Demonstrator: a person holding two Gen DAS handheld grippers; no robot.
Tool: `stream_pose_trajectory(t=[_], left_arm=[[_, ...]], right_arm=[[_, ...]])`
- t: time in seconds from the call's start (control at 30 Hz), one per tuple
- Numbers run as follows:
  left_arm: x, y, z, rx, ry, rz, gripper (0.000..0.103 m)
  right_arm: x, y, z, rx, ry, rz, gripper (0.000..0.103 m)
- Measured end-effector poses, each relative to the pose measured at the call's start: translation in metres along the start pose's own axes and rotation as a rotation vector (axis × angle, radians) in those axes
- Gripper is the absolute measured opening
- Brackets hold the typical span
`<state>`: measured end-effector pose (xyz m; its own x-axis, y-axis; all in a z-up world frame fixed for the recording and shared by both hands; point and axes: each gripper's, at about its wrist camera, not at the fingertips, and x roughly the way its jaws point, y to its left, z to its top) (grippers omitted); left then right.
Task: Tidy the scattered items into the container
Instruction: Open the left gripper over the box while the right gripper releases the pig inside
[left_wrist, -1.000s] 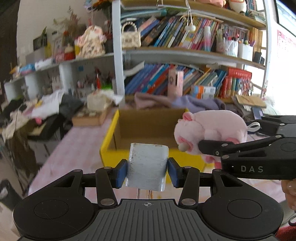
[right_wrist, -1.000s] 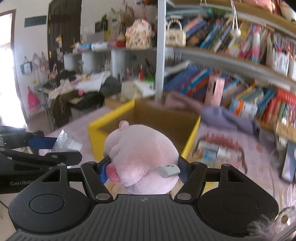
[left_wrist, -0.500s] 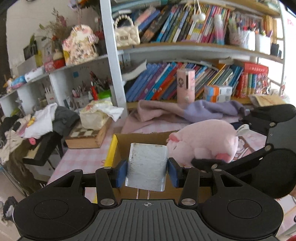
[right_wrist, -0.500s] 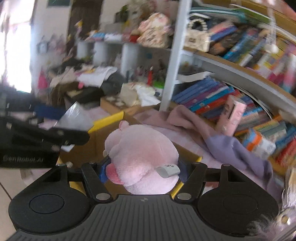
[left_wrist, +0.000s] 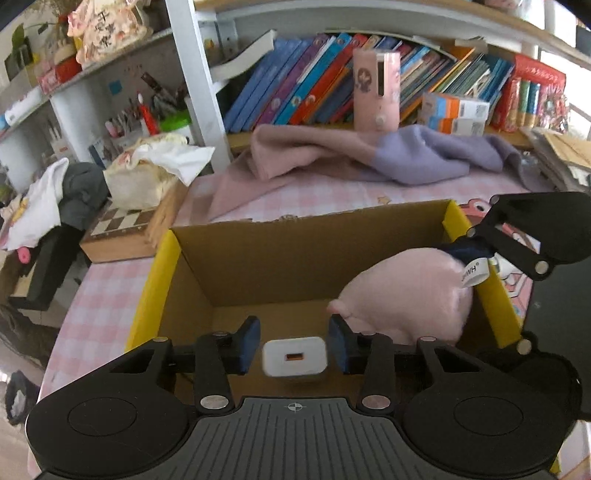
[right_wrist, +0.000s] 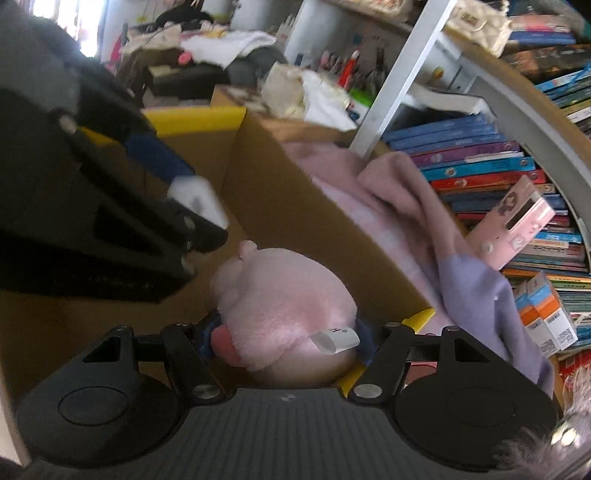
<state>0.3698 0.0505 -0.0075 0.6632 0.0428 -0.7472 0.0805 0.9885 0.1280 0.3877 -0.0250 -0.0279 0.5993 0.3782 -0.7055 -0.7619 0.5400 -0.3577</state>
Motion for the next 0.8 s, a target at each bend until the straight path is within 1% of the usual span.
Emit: stream_pose_trajectory(t=[0.13, 0.23, 0.27, 0.3, 0.33, 0.37, 0.43, 0.47, 0.5, 0.6, 0.7, 0.8], left_arm=[[0.006, 0.000, 0.003, 0.001, 0.012, 0.008, 0.040], [0.002, 0.000, 0.005, -0.005, -0.005, 0.009, 0.043], [0.001, 0.001, 0.006, -0.008, -0.012, 0.009, 0.043], [-0.002, 0.001, 0.006, -0.013, -0.022, 0.010, 0.046], [-0.006, 0.002, 0.006, -0.021, -0.035, 0.016, 0.055], [-0.011, 0.003, 0.006, -0.028, -0.050, 0.025, 0.059], [-0.022, 0.004, 0.006, -0.045, -0.085, 0.036, 0.072], [-0.030, 0.004, 0.006, -0.055, -0.106, 0.039, 0.075], [-0.038, 0.005, 0.006, -0.064, -0.130, 0.040, 0.077], [-0.065, 0.004, 0.002, -0.068, -0.206, 0.050, 0.084], [-0.091, 0.003, -0.006, -0.077, -0.264, 0.067, 0.085], [-0.115, 0.005, -0.018, -0.109, -0.307, 0.062, 0.086]], right_arm=[[0.009, 0.000, 0.000, -0.036, 0.007, 0.010, 0.069], [0.011, 0.001, -0.001, -0.035, 0.001, 0.008, 0.072], [0.010, 0.001, -0.002, -0.033, -0.008, 0.007, 0.076], [0.009, 0.000, -0.002, -0.029, -0.022, 0.004, 0.079], [0.007, -0.001, 0.000, -0.025, -0.033, 0.001, 0.081], [0.003, -0.003, 0.001, -0.017, -0.046, -0.005, 0.084], [-0.007, -0.007, 0.003, 0.004, -0.087, -0.020, 0.085], [-0.013, -0.009, 0.004, 0.014, -0.104, -0.025, 0.089], [-0.018, -0.011, 0.005, 0.024, -0.119, -0.031, 0.091], [-0.039, -0.016, 0.008, 0.067, -0.176, -0.049, 0.091], [-0.066, -0.018, 0.009, 0.129, -0.249, -0.063, 0.091], [-0.091, -0.012, 0.009, 0.174, -0.300, -0.079, 0.091]])
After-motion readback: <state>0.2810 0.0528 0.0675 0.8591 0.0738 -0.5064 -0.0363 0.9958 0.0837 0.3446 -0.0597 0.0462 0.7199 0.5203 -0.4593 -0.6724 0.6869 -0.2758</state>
